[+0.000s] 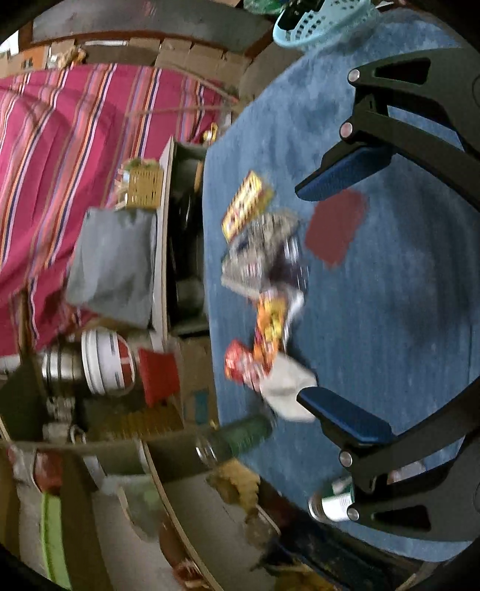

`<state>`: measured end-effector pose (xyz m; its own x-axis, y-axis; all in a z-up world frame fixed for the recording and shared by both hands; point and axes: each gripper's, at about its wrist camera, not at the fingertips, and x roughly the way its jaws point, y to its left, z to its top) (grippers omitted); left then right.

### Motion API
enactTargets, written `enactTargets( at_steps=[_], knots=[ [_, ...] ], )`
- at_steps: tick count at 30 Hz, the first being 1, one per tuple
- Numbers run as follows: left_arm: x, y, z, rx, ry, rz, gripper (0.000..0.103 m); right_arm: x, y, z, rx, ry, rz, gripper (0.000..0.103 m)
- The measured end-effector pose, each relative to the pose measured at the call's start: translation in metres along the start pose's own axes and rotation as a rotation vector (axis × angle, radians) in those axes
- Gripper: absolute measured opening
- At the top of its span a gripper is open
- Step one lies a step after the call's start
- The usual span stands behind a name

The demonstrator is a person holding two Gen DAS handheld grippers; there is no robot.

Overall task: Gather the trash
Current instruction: 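Move both tools back over the table, then grasp the second maroon pad with the right tool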

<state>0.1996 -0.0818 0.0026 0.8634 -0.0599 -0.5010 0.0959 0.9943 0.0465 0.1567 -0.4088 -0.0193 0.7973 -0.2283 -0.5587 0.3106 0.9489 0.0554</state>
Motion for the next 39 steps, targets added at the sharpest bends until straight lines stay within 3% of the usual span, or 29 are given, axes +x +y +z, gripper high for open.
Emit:
enactTargets(
  at_steps=[8,22,33,39],
  knots=[
    [0.000,0.054,-0.005,-0.046,-0.009,0.068,0.097,0.007,0.087,-0.004,-0.084,-0.006,0.107,0.096],
    [0.026,0.111,-0.014,-0.102,0.036,0.121,0.097,0.054,0.196,-0.024,-0.284,0.156,0.313,0.096],
    [0.042,0.120,-0.014,-0.111,0.068,0.139,0.097,0.086,0.226,-0.032,-0.396,0.257,0.318,0.096],
    [0.061,0.118,-0.008,-0.128,0.135,0.084,0.097,0.096,0.225,-0.028,-0.380,0.290,0.349,0.094]
  ],
)
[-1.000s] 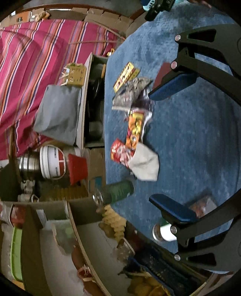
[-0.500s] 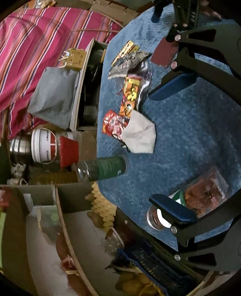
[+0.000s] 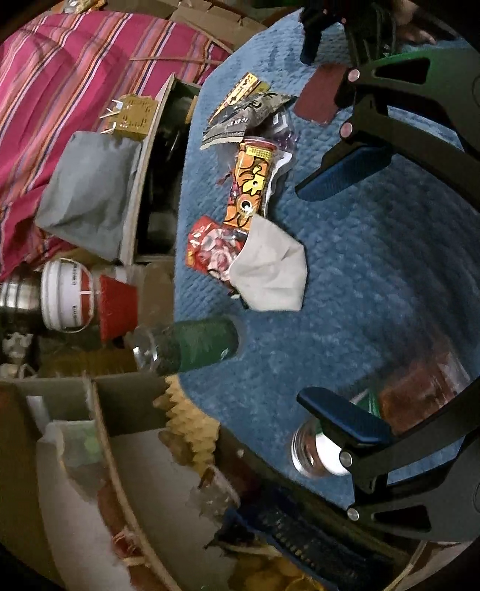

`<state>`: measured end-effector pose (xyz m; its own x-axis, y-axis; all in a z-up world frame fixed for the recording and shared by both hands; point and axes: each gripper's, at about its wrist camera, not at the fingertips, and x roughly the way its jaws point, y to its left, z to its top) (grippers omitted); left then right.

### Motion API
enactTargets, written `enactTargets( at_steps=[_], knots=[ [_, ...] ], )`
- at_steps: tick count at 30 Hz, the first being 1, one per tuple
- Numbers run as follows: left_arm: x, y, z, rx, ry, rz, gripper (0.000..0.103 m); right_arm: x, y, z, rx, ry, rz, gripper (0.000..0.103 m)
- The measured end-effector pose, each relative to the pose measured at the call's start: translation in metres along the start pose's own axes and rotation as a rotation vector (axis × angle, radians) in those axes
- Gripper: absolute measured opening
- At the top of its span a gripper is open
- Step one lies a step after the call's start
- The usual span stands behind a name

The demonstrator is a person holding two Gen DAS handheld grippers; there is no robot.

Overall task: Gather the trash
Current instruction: 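Grasp the second maroon pad with the right tool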

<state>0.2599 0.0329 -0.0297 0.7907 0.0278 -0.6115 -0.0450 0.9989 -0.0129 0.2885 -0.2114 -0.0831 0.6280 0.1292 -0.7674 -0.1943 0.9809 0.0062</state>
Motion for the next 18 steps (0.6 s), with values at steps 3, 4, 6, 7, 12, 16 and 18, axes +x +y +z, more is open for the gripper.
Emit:
enactTargets(
  at_steps=[3,4,6,7,12,16,18],
  knots=[
    [0.012,-0.003,0.007,-0.039,0.033,-0.041,0.097,0.000,0.001,0.000,-0.012,0.005,0.038,0.077],
    [0.017,-0.008,0.010,-0.037,0.037,-0.035,0.097,0.000,0.001,-0.001,-0.017,0.007,0.056,0.075],
    [0.025,-0.016,0.013,-0.022,0.036,-0.024,0.097,-0.001,0.003,-0.002,-0.036,0.004,0.072,0.068],
    [0.031,-0.021,0.015,-0.009,0.037,-0.018,0.097,-0.003,0.004,-0.002,-0.045,-0.002,0.067,0.067],
    [0.057,-0.034,0.021,-0.003,0.058,0.005,0.097,-0.017,-0.012,-0.004,-0.015,-0.052,0.012,0.067],
    [0.075,-0.038,0.017,0.016,0.085,0.043,0.097,-0.033,-0.043,-0.007,0.064,-0.096,-0.030,0.067],
    [0.083,-0.037,0.016,0.019,0.103,0.060,0.097,-0.038,-0.054,-0.010,0.089,-0.109,-0.049,0.067]
  ],
)
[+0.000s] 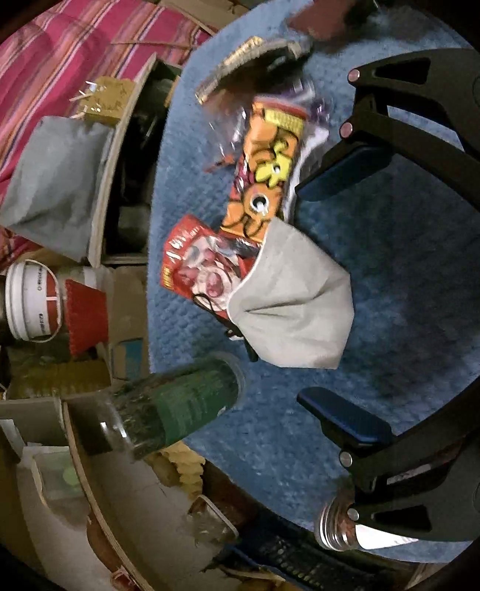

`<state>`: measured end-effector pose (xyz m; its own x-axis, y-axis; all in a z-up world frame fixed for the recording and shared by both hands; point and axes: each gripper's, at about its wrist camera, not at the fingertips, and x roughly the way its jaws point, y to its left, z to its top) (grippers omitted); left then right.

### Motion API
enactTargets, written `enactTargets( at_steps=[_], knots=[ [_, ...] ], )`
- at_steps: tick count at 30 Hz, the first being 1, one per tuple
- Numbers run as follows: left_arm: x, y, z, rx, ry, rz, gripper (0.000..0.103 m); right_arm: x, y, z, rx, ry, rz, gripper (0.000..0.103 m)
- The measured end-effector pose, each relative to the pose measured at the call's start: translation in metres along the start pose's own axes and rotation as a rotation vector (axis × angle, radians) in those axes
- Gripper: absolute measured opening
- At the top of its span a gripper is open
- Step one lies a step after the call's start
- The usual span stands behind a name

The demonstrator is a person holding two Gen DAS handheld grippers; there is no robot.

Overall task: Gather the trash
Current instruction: 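Grasp the second maroon pad with the right tool, then grasp the white cloth with the left tool while the right holds the pad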

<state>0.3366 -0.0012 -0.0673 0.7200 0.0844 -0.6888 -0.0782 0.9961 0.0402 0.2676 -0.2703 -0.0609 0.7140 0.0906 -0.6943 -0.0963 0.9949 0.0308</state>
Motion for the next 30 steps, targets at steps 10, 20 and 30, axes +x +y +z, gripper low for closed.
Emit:
enactTargets(
  at_steps=[10,20,30],
  knots=[
    [0.022,0.013,0.000,-0.046,0.086,-0.050,0.059,-0.006,-0.029,-0.008,0.056,-0.005,-0.046,0.067],
    [0.006,0.013,-0.004,-0.012,0.064,-0.032,0.025,-0.030,-0.029,-0.011,0.063,-0.051,-0.050,0.067],
    [-0.099,-0.001,-0.006,0.024,-0.133,-0.039,0.025,-0.082,-0.043,-0.017,0.090,-0.166,-0.066,0.067]
  ],
)
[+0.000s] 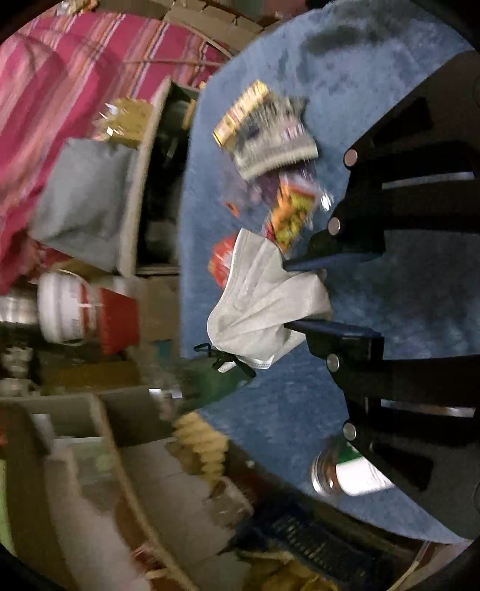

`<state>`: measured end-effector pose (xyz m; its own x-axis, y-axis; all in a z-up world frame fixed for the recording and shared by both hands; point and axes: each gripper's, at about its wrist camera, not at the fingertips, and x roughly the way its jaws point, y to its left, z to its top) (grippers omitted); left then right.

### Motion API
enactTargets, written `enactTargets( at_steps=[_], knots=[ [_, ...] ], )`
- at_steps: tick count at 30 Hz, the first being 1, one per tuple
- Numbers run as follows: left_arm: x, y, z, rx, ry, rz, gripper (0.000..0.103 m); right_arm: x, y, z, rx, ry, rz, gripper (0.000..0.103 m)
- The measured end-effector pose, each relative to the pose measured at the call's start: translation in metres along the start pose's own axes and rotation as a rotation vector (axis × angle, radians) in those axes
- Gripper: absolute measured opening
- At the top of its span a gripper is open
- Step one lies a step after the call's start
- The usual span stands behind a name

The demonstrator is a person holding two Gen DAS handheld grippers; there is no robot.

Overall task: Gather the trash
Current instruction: 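Grasp the white cloth with the left tool while the right holds the pad, then carry the white cloth and maroon pad over the blue basket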

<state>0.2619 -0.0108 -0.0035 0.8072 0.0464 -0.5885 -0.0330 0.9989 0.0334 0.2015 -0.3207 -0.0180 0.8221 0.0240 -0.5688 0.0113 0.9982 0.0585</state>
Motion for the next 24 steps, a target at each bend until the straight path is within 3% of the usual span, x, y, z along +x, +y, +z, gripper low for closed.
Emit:
enactTargets(
  at_steps=[5,10,18,24],
  knots=[
    [-0.051,-0.023,0.007,0.022,-0.115,-0.031,0.025,-0.030,-0.009,-0.003,-0.014,-0.068,-0.028,0.067],
    [-0.085,-0.049,0.007,0.029,-0.182,-0.090,0.025,-0.066,-0.031,-0.006,0.011,-0.138,-0.060,0.067],
    [-0.103,-0.125,0.001,0.075,-0.186,-0.232,0.025,-0.092,-0.094,-0.017,0.071,-0.151,-0.175,0.067],
    [-0.116,-0.212,-0.015,0.158,-0.187,-0.376,0.025,-0.108,-0.149,-0.032,0.124,-0.144,-0.290,0.067]
  ],
)
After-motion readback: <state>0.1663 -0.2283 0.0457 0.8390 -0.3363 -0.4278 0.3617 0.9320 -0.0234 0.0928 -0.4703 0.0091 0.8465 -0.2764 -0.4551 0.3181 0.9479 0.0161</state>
